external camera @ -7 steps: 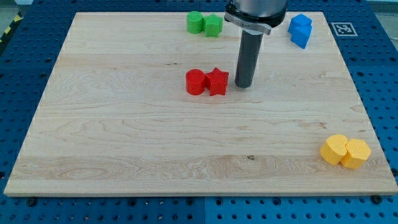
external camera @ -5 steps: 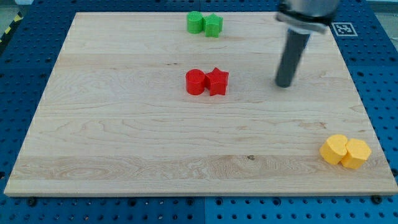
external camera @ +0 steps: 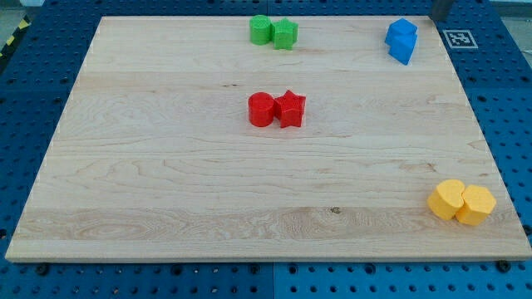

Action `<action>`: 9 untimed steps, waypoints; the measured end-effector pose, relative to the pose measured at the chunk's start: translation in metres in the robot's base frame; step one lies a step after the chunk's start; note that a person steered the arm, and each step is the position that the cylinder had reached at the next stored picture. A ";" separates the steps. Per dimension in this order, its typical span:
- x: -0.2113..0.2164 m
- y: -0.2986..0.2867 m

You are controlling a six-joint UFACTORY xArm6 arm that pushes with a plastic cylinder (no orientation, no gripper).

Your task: Push blue cube along with blue triangle a bit down

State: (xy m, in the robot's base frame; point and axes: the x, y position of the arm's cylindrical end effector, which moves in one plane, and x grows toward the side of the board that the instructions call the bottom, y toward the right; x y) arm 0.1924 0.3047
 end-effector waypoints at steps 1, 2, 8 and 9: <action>0.000 -0.004; 0.003 -0.046; 0.047 -0.012; 0.046 0.011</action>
